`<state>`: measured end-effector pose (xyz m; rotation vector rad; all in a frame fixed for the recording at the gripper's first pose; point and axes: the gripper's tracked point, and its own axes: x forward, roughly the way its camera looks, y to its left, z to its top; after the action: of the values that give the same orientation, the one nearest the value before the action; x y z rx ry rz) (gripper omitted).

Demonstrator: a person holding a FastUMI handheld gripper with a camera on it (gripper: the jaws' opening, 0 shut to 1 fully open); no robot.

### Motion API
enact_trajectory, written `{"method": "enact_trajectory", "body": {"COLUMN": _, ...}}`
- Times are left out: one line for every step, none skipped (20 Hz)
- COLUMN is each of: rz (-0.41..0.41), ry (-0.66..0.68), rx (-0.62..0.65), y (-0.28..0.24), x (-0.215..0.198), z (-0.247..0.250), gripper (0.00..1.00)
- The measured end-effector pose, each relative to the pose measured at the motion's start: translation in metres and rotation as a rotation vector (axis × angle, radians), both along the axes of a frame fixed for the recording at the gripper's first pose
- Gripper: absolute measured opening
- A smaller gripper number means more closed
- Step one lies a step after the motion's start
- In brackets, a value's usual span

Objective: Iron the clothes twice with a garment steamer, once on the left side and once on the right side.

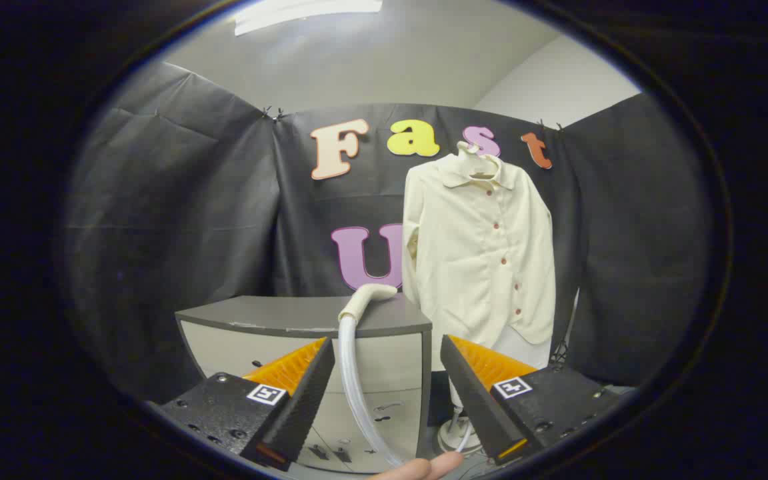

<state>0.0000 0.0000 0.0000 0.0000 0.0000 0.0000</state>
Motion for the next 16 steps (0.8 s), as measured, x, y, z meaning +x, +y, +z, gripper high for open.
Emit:
{"method": "enact_trajectory", "body": {"rz": -0.001, "ry": 0.000, "rx": 0.001, "y": -0.001, "x": 0.000, "z": 0.001, "gripper": 0.97}}
{"method": "enact_trajectory", "body": {"rz": -0.005, "ry": 0.000, "rx": 0.004, "y": -0.002, "x": 0.000, "z": 0.001, "gripper": 0.97}}
{"method": "enact_trajectory", "body": {"rz": -0.010, "ry": 0.003, "rx": 0.005, "y": -0.002, "x": 0.000, "z": 0.001, "gripper": 0.97}}
{"method": "enact_trajectory", "body": {"rz": -0.012, "ry": 0.002, "rx": 0.003, "y": -0.003, "x": -0.001, "z": 0.001, "gripper": 0.97}}
{"method": "enact_trajectory", "body": {"rz": -0.011, "ry": 0.003, "rx": 0.001, "y": -0.002, "x": -0.001, "z": 0.002, "gripper": 0.97}}
{"method": "enact_trajectory", "body": {"rz": -0.014, "ry": 0.004, "rx": -0.002, "y": -0.002, "x": -0.001, "z": 0.002, "gripper": 0.97}}
{"method": "enact_trajectory", "body": {"rz": -0.015, "ry": 0.006, "rx": -0.009, "y": -0.002, "x": -0.001, "z": 0.003, "gripper": 0.97}}
{"method": "enact_trajectory", "body": {"rz": -0.013, "ry": 0.004, "rx": -0.014, "y": 0.000, "x": -0.001, "z": 0.004, "gripper": 0.97}}
{"method": "enact_trajectory", "body": {"rz": -0.010, "ry": 0.005, "rx": -0.016, "y": 0.002, "x": 0.000, "z": 0.005, "gripper": 0.97}}
{"method": "enact_trajectory", "body": {"rz": -0.008, "ry": 0.008, "rx": -0.021, "y": 0.003, "x": 0.000, "z": 0.005, "gripper": 0.97}}
{"method": "enact_trajectory", "body": {"rz": -0.009, "ry": 0.013, "rx": -0.030, "y": 0.004, "x": 0.001, "z": 0.005, "gripper": 0.97}}
{"method": "enact_trajectory", "body": {"rz": -0.010, "ry": 0.016, "rx": -0.034, "y": 0.004, "x": 0.002, "z": 0.004, "gripper": 0.97}}
{"method": "enact_trajectory", "body": {"rz": -0.010, "ry": 0.018, "rx": -0.037, "y": 0.005, "x": 0.002, "z": 0.005, "gripper": 0.97}}
{"method": "enact_trajectory", "body": {"rz": -0.009, "ry": 0.018, "rx": -0.037, "y": 0.007, "x": 0.003, "z": 0.005, "gripper": 0.97}}
{"method": "enact_trajectory", "body": {"rz": -0.008, "ry": 0.020, "rx": -0.036, "y": 0.008, "x": 0.004, "z": 0.005, "gripper": 0.97}}
{"method": "enact_trajectory", "body": {"rz": -0.008, "ry": 0.020, "rx": -0.035, "y": 0.008, "x": 0.004, "z": 0.005, "gripper": 0.97}}
